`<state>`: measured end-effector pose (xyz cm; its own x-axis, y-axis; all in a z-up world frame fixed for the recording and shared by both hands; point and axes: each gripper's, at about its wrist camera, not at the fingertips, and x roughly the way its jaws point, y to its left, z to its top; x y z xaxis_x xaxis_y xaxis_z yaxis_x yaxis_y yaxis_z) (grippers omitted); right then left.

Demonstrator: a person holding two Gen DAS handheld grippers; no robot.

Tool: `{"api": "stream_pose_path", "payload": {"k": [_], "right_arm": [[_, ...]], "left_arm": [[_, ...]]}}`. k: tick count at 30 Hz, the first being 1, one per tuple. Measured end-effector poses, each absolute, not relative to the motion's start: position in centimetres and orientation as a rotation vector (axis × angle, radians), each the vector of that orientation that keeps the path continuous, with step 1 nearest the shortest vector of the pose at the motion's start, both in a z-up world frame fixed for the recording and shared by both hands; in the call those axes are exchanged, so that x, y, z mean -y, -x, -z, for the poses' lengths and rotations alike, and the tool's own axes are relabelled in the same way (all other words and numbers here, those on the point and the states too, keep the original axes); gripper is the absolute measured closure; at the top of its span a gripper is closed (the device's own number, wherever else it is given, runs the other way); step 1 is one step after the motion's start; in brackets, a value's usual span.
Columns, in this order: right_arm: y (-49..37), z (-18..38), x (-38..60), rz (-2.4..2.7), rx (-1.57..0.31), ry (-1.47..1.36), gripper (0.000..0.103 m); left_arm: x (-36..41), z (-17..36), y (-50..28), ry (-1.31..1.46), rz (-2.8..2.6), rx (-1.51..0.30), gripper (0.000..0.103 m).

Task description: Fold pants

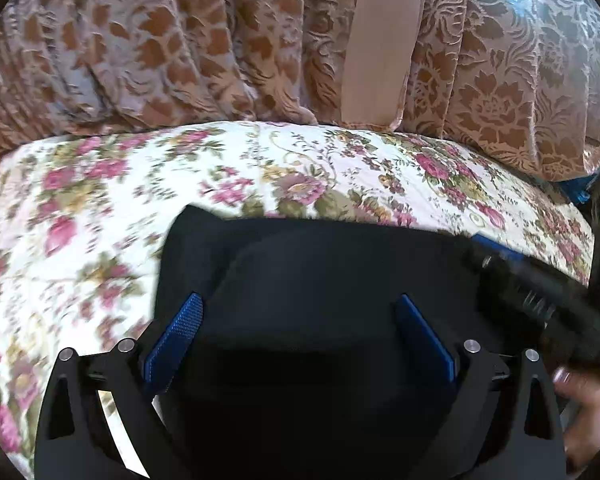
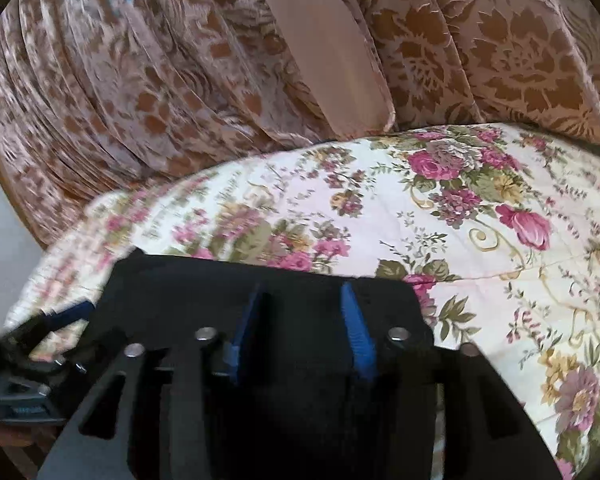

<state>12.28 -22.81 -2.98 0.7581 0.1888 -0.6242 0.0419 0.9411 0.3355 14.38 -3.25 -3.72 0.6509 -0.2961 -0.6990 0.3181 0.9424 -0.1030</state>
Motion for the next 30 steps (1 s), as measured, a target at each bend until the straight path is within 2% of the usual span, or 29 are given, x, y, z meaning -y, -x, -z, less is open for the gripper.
{"api": "stream_pose_path", "payload": {"k": [1,2,3,10,18,22,30], "right_arm": [[-11.6,2.5,23.0,-0.079,-0.693,-0.354,0.046],[-10.5,1.9,23.2,-0.051,-0.676,-0.360,0.030],[-9.6,1.6,23.3,-0.043,-0.668,-0.367,0.028],[-3.6,2.1,23.9,-0.017,-0.719,-0.350,0.027],[-0.1,6.2,26.3,-0.092,-0.839,-0.634,0.026],[0.8,6.9,27.2,-0.150,-0.845,-0.730,0.026],[-1.8,7.5,28.4,-0.230,-0.898,-0.807,0.025]], "left_arm": [[2.6,3.7,-13.9,-0.022,0.340,-0.788,0.007],[1.9,3.8,-13.4,-0.005,0.339,-0.790,0.007],[1.0,3.9,-12.9,0.022,0.345,-0.792,0.007],[-4.3,6.2,-9.5,0.244,0.348,-0.834,0.007],[-5.5,8.5,-6.3,0.346,0.494,-0.872,0.007],[-5.2,8.5,-5.0,0.276,0.545,-0.857,0.007],[-6.4,7.2,-8.6,0.423,0.679,-0.882,0.007]]}}
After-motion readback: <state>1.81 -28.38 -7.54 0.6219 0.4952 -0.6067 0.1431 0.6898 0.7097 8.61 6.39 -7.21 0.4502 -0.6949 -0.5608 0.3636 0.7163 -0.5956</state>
